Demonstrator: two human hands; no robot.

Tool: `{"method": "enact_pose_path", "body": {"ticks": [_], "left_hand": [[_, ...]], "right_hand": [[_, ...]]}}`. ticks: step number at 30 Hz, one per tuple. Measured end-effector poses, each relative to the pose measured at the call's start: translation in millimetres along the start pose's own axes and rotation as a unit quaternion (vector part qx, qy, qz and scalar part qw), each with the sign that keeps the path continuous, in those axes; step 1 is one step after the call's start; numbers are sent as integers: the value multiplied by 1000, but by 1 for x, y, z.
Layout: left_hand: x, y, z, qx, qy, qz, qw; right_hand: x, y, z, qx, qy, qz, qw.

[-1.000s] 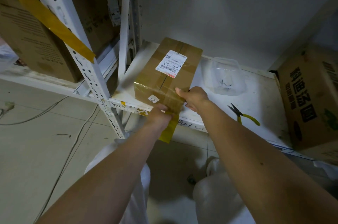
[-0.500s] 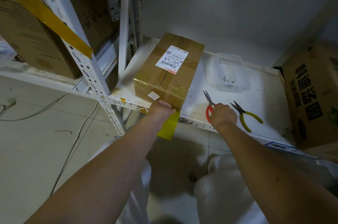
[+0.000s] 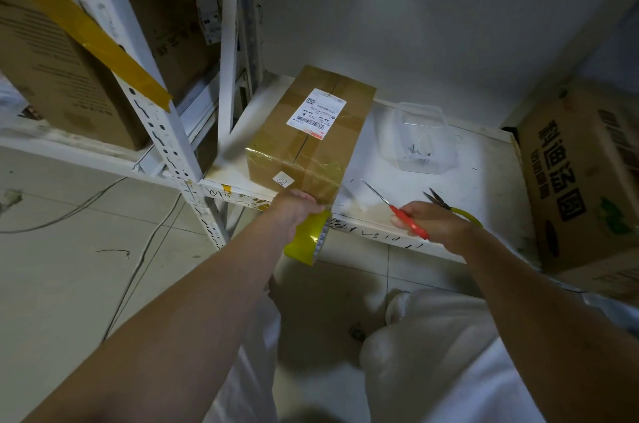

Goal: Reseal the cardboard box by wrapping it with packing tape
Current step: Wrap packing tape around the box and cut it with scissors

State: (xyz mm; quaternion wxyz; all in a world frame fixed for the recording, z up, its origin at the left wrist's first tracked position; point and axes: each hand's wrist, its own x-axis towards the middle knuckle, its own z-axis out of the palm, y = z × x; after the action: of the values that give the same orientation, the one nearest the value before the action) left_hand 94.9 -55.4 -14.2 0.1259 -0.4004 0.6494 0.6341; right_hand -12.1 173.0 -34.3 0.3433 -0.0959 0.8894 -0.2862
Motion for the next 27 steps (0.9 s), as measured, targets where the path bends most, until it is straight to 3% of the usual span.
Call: {"method": "enact_pose_path", "body": {"ticks": [3,7,21,27], "left_hand": [[-3,1,-1,1,1,1,1000],[-3,1,-1,4,-1,-1,1000],[9,1,-2,35,-6,10,999],[13,-1,-3,37,7,22,999]], "right_hand": [[-16,8,-6,125,-139,29,982],[-13,-1,-2,74,-210,17,975],[10,-52,14,28,-209,-44,977],[11,-60,15,-25,-174,-77,981]]}}
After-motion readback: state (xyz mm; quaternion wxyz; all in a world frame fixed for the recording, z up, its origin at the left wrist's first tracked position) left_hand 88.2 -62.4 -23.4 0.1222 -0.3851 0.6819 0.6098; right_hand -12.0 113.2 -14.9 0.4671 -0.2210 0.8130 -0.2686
